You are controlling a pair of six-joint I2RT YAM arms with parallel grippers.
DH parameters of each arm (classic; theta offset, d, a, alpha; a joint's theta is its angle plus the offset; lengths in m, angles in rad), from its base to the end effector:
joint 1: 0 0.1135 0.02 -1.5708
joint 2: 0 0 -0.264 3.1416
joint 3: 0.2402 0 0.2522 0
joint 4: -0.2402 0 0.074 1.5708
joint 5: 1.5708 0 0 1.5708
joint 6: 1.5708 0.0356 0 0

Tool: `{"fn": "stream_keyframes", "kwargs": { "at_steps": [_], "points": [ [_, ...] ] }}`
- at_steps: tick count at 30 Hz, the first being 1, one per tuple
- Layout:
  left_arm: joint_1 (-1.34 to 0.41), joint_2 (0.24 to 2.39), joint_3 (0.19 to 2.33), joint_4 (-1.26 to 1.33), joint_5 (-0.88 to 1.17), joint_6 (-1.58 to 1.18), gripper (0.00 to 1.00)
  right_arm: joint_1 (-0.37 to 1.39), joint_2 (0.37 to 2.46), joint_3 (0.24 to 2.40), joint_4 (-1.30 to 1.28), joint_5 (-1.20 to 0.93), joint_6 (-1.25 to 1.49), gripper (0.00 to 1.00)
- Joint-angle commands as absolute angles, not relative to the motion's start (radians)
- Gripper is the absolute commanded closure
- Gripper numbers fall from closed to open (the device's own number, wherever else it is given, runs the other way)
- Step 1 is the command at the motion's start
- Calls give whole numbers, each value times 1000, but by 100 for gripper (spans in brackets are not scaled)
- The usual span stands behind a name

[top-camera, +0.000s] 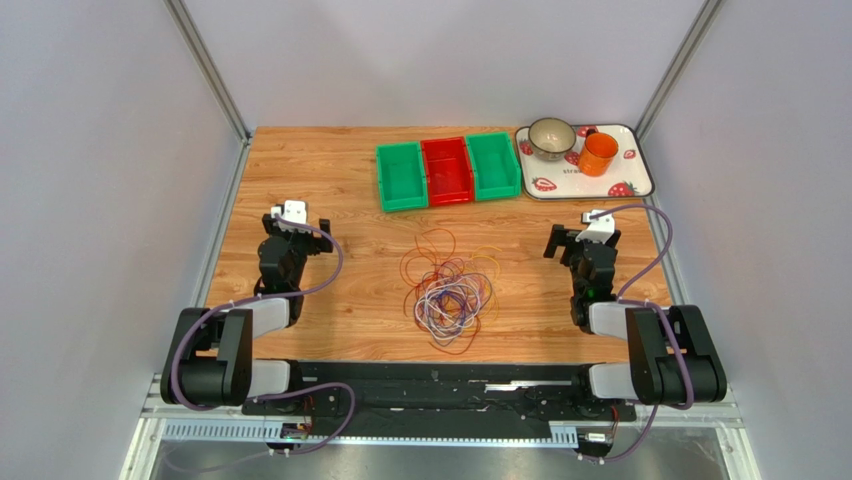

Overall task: Untangle the cables
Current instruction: Untie the cable.

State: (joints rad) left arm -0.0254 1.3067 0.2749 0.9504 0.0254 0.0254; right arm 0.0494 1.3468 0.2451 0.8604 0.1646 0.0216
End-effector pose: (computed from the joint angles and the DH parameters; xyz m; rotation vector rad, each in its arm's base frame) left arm 0.2374 -0.0069 0.1800 0.0613 1.6511 -0.0210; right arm 0.2316 0.0056 0.1535 0.0917 1.8075 -0.0986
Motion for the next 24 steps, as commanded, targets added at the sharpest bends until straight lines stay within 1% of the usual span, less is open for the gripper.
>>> {"fn": "stream_keyframes", "kwargs": {
  "at_steps": [1, 14, 16, 17, 18, 20, 21, 22, 23, 24],
  "points": [
    [-20, 1296, 276, 968, 40, 38, 1, 54, 1342, 259, 884, 176, 23, 0],
    [-20, 1298, 279, 963, 28, 35, 1, 52, 1339, 262, 885, 179, 23, 0],
    [-20, 1295, 281, 957, 25, 32, 1, 55, 1315, 287, 841, 166, 9, 0],
    [-20, 1286, 281, 962, 32, 34, 1, 54, 1290, 352, 762, 144, 8, 0],
    [-20, 1269, 291, 918, 57, 41, 1, 55, 1240, 388, 585, 155, 17, 0],
    [-20, 1194, 316, 832, 55, 38, 1, 57, 1189, 426, 519, 158, 20, 0],
    [-20, 1162, 363, 692, 51, 32, 1, 57, 1168, 434, 503, 146, 23, 0],
    [-20, 1097, 392, 617, 54, 29, 1, 57, 1145, 448, 479, 109, 40, 0],
    [-20, 1066, 426, 545, 61, 6, 1, 57, 1115, 490, 410, 86, 61, 0],
    [-20, 1036, 498, 408, 57, -47, 1, 55, 1073, 530, 359, 63, 86, 0]
  ]
}}
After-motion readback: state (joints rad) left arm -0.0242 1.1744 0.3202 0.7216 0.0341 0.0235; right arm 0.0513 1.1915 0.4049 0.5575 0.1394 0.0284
